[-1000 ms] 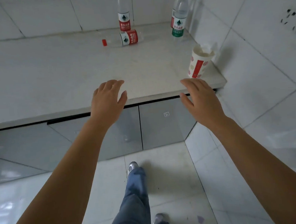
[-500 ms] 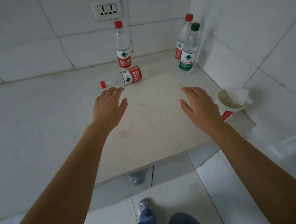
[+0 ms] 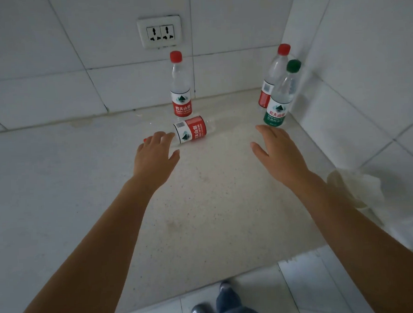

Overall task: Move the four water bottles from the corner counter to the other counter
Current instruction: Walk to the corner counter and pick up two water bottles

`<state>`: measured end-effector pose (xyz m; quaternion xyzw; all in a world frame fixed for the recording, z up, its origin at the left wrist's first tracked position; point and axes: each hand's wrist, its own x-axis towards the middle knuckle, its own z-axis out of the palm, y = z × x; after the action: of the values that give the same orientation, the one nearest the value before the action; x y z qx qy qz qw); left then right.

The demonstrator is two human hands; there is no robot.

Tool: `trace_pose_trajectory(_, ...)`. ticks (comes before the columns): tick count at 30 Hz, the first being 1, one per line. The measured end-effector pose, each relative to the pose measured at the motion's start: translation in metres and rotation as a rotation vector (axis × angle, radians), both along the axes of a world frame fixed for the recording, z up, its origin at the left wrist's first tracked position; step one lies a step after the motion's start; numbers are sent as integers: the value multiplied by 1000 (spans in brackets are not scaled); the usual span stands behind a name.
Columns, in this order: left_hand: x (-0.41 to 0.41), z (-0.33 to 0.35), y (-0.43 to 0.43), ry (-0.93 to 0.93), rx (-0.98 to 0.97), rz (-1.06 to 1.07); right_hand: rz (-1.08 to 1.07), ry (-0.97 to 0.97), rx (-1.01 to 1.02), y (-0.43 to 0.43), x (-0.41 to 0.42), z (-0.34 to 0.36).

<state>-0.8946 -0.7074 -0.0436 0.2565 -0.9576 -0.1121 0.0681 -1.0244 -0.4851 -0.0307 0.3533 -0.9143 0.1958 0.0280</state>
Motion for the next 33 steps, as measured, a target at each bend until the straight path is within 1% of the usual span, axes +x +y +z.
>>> trace_pose_trajectory(3, -24, -5, -7, -30, -1, -4, -37, -35, -24, -8, -21, 1)
trace_pose_trajectory(7, -62, -16, -16, -87, 5, -27, -149, -100, -47, -16, -55, -2)
trace_pose_trajectory(12, -106, -39, -28, -196, -66, -69, -318, -194, -117, -19, -98, -18)
trace_pose_trajectory(17, -136, -60, -34, -305, -90, -41, -400, -268, -148, -17, -125, -32)
trace_pose_trajectory(20, -147, -69, -36, -308, -85, -8, -443, -290, -162, -17, -138, -38)
trace_pose_trajectory(25, -160, -74, -40, -274, -182, 40, -515, -313, -161, -18, -155, -39)
trace_pose_trajectory(31, -166, -79, -38, -226, -55, 68, -597, -422, -293, -19, -174, -36)
trace_pose_trajectory(33, -170, -77, -36, -179, -21, 71, -601, -468, -346, -20, -179, -34)
